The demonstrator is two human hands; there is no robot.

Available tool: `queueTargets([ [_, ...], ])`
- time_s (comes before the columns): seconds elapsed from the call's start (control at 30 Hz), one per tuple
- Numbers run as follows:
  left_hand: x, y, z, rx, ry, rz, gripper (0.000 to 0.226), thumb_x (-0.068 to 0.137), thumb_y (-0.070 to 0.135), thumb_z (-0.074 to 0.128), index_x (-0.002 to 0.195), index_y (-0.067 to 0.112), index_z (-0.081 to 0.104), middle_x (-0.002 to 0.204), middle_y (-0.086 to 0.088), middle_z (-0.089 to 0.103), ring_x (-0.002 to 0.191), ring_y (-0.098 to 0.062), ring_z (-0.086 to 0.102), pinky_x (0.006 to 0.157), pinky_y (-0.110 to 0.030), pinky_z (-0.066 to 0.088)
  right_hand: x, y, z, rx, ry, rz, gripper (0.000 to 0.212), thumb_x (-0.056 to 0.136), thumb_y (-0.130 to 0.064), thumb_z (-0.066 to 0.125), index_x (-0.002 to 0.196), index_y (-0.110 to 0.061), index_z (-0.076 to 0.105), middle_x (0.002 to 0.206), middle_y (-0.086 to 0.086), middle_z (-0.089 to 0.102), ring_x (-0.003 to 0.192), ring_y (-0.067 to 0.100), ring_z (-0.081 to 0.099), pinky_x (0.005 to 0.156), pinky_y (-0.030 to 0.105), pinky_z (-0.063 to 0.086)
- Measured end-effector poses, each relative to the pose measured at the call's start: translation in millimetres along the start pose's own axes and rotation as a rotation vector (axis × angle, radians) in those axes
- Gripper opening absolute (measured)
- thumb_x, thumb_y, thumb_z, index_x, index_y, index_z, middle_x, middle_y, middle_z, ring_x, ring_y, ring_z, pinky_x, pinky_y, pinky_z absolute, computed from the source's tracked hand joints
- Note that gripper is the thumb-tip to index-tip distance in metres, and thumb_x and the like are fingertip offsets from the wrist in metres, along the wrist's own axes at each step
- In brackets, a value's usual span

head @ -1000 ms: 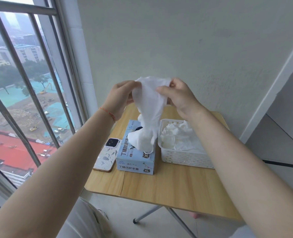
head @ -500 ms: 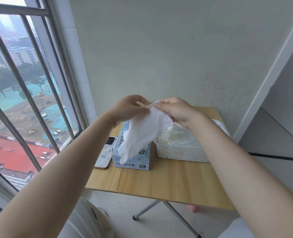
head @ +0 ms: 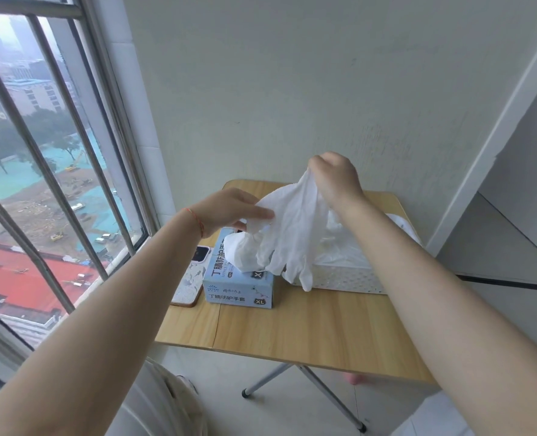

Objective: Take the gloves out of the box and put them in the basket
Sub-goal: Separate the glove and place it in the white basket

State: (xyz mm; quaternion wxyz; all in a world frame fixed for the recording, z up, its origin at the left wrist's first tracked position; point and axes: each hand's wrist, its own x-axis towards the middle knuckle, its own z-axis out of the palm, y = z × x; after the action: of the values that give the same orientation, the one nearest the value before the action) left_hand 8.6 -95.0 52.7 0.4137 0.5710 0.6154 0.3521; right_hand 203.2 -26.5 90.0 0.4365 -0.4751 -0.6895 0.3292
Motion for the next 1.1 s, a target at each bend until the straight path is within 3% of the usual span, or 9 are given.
queueTargets([
  [0.1,4,-4,2,-0.315,-0.050,-0.001,0.022,0.087,0.021,0.068,0.101,0.004,0.071,0.103,-0.011,0.073,0.100,-0.023,0.068,0.091,-0.035,0.055,3,9,-3,-0.032,0.012,0.017,0.027,0.084,-0.019,0.051,0.064,-0.020,0.032,0.063,0.002,0.026,0.059,0.015,0.025,0.052,0.030,0.018],
  [0.23,17,-1,10,-0.535,-0.108,-0.046,0.024,0.082,0.020,0.062,0.103,0.009,0.066,0.093,-0.009,0.066,0.074,-0.026,0.064,0.075,-0.035,0.054,13,28,-14,-0.161,-0.022,0.092,0.036,0.095,-0.017,0.044,0.064,-0.019,0.024,0.061,0.001,0.023,0.054,0.017,0.021,0.047,0.031,0.017],
  [0.4,48,10,32,-0.261,0.011,-0.115,0.017,0.090,0.021,0.065,0.103,0.012,0.070,0.082,-0.005,0.064,0.062,-0.022,0.058,0.066,-0.032,0.054,28,66,-34,-0.263,-0.047,0.234,0.036,0.099,-0.022,0.041,0.066,-0.015,0.032,0.066,0.003,0.037,0.066,0.024,0.042,0.052,0.025,0.031],
  [0.57,86,29,70,-0.035,0.199,-0.075,0.010,0.087,0.024,0.062,0.091,0.015,0.067,0.074,0.002,0.056,0.070,-0.020,0.050,0.065,-0.029,0.040,40,96,-59,-0.334,-0.030,0.303,0.033,0.099,-0.026,0.044,0.070,-0.013,0.038,0.073,0.005,0.042,0.077,0.023,0.045,0.051,0.026,0.029],
  [0.7,105,36,91,0.186,0.087,-0.080,0.024,0.091,0.038,0.064,0.096,0.015,0.065,0.081,-0.001,0.061,0.070,-0.018,0.053,0.057,-0.023,0.042,47,122,-76,-0.226,0.014,0.439,0.030,0.101,-0.028,0.045,0.108,-0.002,0.057,0.096,0.011,0.052,0.058,0.023,0.055,0.049,0.024,0.043],
  [0.8,109,30,96,0.312,-0.009,-0.126,0.025,0.087,0.034,0.070,0.110,0.026,0.064,0.092,0.003,0.065,0.077,-0.009,0.059,0.066,-0.023,0.048,42,141,-85,-0.273,0.004,0.498,0.039,0.102,-0.027,0.043,0.126,0.002,0.053,0.106,0.016,0.060,0.069,0.027,0.060,0.049,0.024,0.038],
  [0.87,110,27,95,0.390,-0.073,-0.139,0.031,0.085,0.026,0.070,0.115,0.032,0.064,0.092,0.000,0.065,0.078,-0.010,0.061,0.073,-0.024,0.048,38,148,-87,-0.312,-0.016,0.509,0.040,0.103,-0.027,0.042,0.126,0.003,0.053,0.102,0.016,0.060,0.074,0.028,0.059,0.051,0.025,0.036],
  [0.97,114,29,94,0.442,-0.071,-0.099,0.038,0.085,0.006,0.061,0.115,0.028,0.063,0.082,-0.002,0.063,0.068,-0.011,0.059,0.062,-0.017,0.048,34,150,-85,-0.265,-0.052,0.527,0.042,0.101,-0.030,0.042,0.129,0.001,0.050,0.098,0.012,0.060,0.070,0.026,0.059,0.052,0.025,0.039],
  [1.1,121,30,98,0.481,0.069,0.028,0.037,0.085,0.001,0.059,0.113,0.024,0.064,0.093,-0.004,0.061,0.069,-0.013,0.059,0.069,-0.025,0.051,28,148,-87,-0.201,-0.051,0.518,0.013,0.092,-0.023,0.043,0.086,-0.012,0.046,0.078,0.002,0.047,0.060,0.018,0.050,0.051,0.025,0.034],
])
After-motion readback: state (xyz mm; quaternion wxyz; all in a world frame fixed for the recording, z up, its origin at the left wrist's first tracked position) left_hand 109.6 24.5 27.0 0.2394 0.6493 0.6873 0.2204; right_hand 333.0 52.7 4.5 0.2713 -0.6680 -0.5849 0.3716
